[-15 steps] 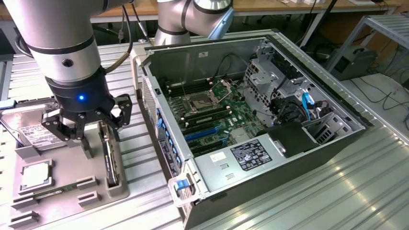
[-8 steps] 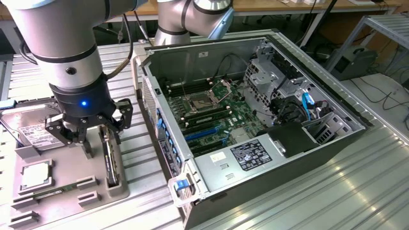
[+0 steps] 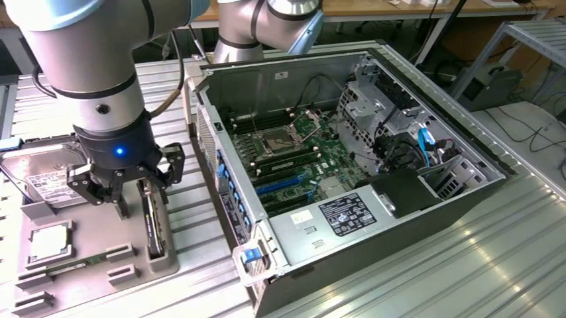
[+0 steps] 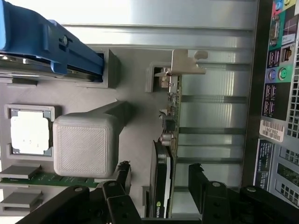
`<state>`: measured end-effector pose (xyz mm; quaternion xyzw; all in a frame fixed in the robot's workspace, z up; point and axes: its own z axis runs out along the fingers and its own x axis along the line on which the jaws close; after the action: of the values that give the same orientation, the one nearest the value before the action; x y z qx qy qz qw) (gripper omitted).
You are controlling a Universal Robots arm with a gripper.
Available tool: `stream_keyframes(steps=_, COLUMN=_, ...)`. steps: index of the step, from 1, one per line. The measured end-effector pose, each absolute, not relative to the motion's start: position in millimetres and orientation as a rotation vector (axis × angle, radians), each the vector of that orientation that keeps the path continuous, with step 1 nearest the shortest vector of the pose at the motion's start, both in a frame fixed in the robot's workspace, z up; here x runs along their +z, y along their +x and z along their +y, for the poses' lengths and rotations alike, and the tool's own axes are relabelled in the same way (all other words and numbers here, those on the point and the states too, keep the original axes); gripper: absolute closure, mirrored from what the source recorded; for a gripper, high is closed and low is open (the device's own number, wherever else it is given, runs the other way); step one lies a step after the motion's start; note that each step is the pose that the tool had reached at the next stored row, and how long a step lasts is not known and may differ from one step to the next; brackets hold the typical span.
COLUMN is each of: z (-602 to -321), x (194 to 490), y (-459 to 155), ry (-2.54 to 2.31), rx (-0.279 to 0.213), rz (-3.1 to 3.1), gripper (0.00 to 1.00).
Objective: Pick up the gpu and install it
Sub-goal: 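Pick up the gpu and move the gpu toward the slot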
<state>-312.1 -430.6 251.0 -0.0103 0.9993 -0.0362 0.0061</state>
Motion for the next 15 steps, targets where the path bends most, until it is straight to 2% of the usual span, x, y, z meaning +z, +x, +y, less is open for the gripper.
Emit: stream_keyframes(steps=15, z=-432, x=234, y=-312, ry=0.016, rx=-0.114, rz=3.129, gripper=0.38)
